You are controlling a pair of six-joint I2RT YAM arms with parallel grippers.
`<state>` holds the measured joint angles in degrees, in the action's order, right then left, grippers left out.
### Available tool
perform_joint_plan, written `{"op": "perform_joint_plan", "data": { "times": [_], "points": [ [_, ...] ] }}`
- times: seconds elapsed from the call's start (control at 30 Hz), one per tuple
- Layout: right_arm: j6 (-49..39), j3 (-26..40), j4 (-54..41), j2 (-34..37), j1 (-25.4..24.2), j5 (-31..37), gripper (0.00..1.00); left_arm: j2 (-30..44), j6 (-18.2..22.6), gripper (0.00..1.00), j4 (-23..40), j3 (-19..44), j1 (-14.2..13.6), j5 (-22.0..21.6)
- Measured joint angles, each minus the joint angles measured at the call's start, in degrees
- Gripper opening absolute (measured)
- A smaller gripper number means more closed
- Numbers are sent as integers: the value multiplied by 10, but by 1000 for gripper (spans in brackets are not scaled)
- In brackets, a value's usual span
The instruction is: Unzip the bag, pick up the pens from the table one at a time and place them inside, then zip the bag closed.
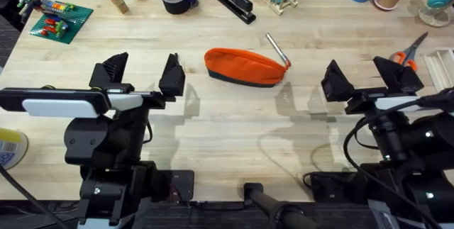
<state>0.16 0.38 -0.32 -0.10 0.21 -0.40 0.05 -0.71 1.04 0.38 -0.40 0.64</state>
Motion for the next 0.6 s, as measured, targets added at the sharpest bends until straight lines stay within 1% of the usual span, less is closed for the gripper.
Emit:
{"op": "perform_joint_plan", "data": {
  "times": [0.43, 0.6],
  "points": [
    [0, 0, -1, 0, 0, 0, 996, 0, 0, 995, -1, 0, 0, 0],
    [0, 0, 16, 0, 0, 0, 996, 0, 0, 994, -3, 0, 0, 0]
  ]
}}
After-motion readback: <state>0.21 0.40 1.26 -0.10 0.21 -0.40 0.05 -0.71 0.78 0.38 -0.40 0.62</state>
